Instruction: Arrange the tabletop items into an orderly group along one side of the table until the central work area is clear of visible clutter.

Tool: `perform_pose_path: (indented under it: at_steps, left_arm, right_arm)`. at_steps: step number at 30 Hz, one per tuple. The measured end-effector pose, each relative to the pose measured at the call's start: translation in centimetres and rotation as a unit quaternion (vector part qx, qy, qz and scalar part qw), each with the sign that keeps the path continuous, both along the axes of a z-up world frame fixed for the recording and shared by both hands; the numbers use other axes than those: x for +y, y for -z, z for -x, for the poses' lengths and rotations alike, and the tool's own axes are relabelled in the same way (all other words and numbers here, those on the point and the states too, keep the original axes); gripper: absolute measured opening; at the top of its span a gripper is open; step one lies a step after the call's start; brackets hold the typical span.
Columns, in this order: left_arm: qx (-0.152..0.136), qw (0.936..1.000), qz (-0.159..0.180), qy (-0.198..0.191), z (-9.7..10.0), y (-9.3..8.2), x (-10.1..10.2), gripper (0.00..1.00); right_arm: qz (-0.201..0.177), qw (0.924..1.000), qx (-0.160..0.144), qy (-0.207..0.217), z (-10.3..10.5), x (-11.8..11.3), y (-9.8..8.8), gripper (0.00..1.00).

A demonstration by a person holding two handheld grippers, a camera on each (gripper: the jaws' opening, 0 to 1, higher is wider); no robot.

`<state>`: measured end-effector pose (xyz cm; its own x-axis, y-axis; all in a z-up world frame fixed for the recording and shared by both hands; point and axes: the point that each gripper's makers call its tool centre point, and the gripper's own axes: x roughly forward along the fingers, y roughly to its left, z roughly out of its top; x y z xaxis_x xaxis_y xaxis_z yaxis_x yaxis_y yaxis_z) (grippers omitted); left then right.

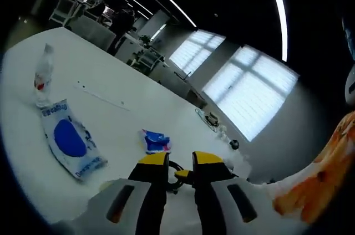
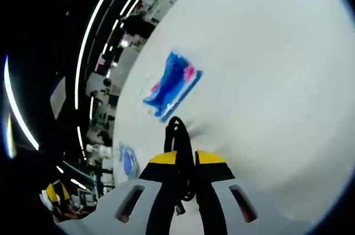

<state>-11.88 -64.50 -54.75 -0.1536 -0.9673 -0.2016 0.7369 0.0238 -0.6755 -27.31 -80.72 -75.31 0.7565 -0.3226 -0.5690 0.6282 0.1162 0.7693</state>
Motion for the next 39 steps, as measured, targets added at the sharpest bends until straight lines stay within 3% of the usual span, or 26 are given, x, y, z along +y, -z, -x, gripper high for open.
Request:
perform_pose_path:
  at_steps: [6, 10, 15, 24, 33, 39]
  left_arm:
    - [0.004, 1.0, 0.004, -0.003, -0.3, -0.4, -0.1, 0.13]
    - [0.003, 1.0, 0.007, 0.0, -0.3, -0.6, 0.0, 0.13]
    - [0.007, 1.0, 0.002, -0.005, -0.7, 0.1, 0.3, 0.14]
    - [0.016, 0.9997, 0.0, -0.019, -1.5, 0.8, 0.6, 0.14]
    - [0.014, 0.9998, -0.008, -0.015, -1.8, 1.4, 0.6, 0.17]
    - [-0.003, 0.9996, -0.028, -0.009, -1.7, 2.2, 0.5, 0.25]
  right_arm:
    - [-0.006, 0.9996, -0.004, 0.028, -0.7, -1.6, 0.1, 0.08]
    - [0.001, 0.9997, -0.016, 0.018, -1.5, -1.8, -0.3, 0.11]
    - [0.023, 0.9994, 0.016, 0.022, -1.0, -2.0, 0.0, 0.28]
    - [0.024, 0.9997, 0.006, 0.006, -0.1, -1.6, -0.4, 0.25]
    - [0.059, 0.9981, -0.012, -0.01, 0.7, -0.6, -2.2, 0.29]
    - [0.114, 0.9927, 0.0, -0.038, 1.4, 0.0, -3.5, 0.42]
